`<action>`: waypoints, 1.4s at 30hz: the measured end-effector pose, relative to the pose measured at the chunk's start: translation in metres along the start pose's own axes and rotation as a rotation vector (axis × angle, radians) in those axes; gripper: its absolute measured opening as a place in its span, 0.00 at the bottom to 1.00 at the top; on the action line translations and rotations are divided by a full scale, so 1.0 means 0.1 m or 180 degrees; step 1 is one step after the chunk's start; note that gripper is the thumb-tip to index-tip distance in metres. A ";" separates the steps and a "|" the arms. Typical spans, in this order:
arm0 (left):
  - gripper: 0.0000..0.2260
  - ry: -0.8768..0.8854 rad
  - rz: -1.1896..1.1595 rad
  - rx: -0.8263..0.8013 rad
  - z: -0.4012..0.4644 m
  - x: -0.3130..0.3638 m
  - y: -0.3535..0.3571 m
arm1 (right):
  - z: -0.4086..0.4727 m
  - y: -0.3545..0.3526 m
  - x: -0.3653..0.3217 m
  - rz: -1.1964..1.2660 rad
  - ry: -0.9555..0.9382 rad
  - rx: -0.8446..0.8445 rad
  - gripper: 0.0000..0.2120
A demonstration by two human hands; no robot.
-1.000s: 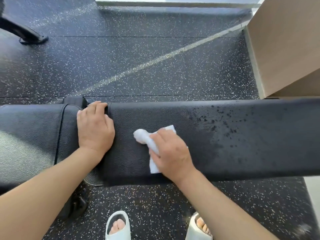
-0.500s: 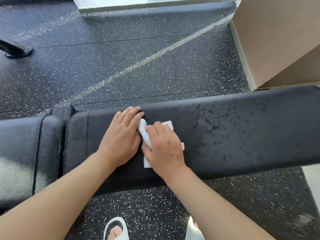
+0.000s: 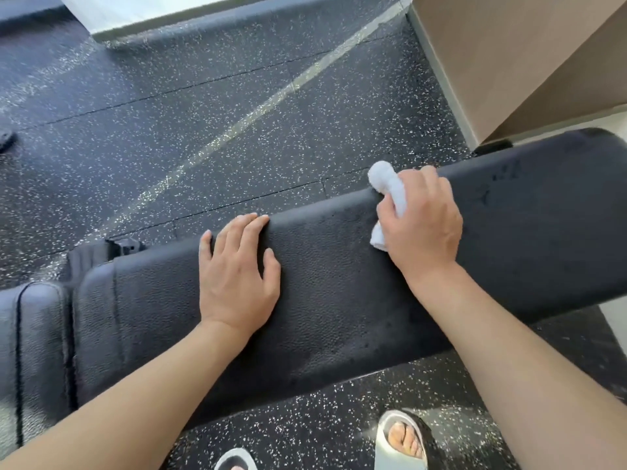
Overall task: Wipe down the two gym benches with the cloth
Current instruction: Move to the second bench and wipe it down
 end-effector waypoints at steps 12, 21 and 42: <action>0.25 -0.0045 0.0181 -0.0015 0.07 -0.03 0.03 | -0.05 0.31 -0.74 0.0237 -0.1318 -0.0249 0.04; 0.24 -0.0109 0.0120 -0.0094 0.06 -0.02 0.01 | -0.09 -0.17 0.47 0.0235 0.0397 0.0236 0.11; 0.25 -0.0110 0.0154 -0.0019 0.07 -0.04 0.04 | -0.39 -0.35 1.08 0.0401 0.0480 0.0256 0.09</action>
Point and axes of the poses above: each hand's wrist, its own z-axis towards the middle knuckle, its own y-axis out of the palm, x = y × z, the point moved 1 cm from there along z, towards the middle knuckle, and after that the axes turned 11 degrees about -x, right-handed, at the moved point
